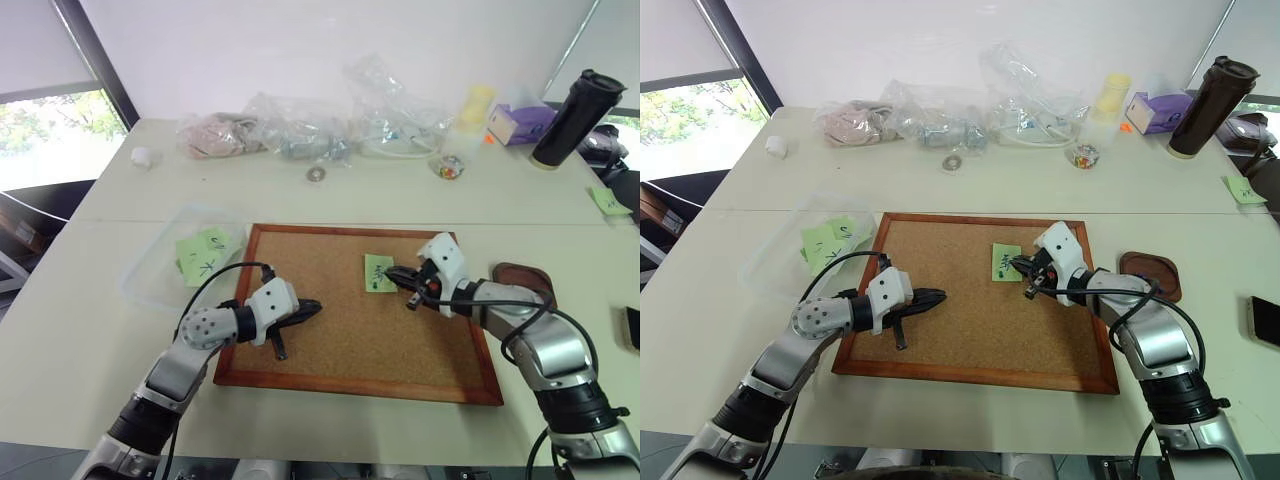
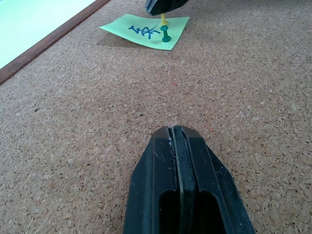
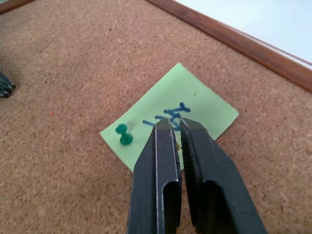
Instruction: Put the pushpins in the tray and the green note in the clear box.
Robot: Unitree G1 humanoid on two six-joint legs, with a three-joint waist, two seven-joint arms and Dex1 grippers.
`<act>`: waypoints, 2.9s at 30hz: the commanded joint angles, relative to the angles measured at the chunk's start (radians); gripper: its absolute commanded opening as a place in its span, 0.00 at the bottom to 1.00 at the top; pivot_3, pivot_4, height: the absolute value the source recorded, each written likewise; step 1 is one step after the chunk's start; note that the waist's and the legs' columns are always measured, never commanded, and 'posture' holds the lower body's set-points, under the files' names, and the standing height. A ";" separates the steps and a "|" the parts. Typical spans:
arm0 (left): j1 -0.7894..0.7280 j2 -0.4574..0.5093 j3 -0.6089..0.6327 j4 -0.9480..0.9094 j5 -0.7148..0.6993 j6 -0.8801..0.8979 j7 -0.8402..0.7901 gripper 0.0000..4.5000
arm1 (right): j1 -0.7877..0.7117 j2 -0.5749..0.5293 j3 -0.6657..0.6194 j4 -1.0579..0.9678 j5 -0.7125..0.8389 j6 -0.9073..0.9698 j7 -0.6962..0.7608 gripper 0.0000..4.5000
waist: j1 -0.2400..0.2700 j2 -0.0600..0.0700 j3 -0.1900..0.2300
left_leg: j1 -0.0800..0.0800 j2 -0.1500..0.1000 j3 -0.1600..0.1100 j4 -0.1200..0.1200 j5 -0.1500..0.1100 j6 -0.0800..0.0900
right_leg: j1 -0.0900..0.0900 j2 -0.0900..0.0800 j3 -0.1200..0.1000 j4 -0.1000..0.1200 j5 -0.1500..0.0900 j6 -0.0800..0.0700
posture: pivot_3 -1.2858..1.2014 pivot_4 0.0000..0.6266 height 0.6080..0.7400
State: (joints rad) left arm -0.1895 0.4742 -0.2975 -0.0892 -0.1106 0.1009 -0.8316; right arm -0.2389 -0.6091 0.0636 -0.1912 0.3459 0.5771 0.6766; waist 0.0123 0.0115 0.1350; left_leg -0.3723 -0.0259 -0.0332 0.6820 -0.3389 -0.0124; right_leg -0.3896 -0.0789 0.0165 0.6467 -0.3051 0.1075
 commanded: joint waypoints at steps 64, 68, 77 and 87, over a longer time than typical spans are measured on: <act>0.015 0.002 -0.039 0.031 0.037 0.048 -0.028 0.00 | 0.242 -0.100 -0.575 0.227 0.063 -0.057 -0.091 0.13 | 0.000 0.003 -0.001 | 0.000 -0.001 0.001 -0.001 -0.003 0.005 | 0.001 -0.001 0.001 -0.001 0.000 0.000 | 0.52 0.24 1.00; 0.018 0.005 -0.037 0.021 0.036 0.058 -0.027 0.00 | 0.248 -0.099 -0.573 0.249 0.056 -0.076 -0.092 0.54 | 0.001 0.003 -0.001 | 0.000 -0.001 0.001 -0.001 -0.003 0.005 | 0.001 -0.001 0.001 -0.001 0.000 0.000 | 0.52 0.24 1.00; 0.014 0.005 -0.037 0.020 0.038 0.060 -0.029 0.00 | 0.237 -0.096 -0.597 0.246 0.079 -0.077 -0.101 0.99 | 0.000 0.003 -0.001 | 0.000 -0.001 0.001 -0.001 -0.003 0.005 | 0.001 -0.001 0.001 -0.001 0.000 0.000 | 0.52 0.24 1.00; 0.004 0.002 -0.033 0.035 0.036 0.056 -0.036 0.00 | 0.180 -0.110 -0.486 -0.134 0.285 0.139 -0.038 0.99 | 0.000 0.004 -0.001 | 0.000 0.000 0.001 -0.001 -0.003 0.005 | 0.001 -0.001 0.001 -0.001 0.000 0.000 | 0.52 0.24 1.00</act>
State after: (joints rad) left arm -0.2022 0.4715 -0.2974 -0.0960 -0.0989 0.1283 -0.8551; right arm -0.0412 -0.7189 -0.4559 -0.2384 0.5862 0.6808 0.6411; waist 0.0121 0.0158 0.1344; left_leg -0.3723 -0.0263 -0.0327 0.6815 -0.3416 -0.0076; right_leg -0.3886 -0.0798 0.0176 0.6452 -0.3051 0.1074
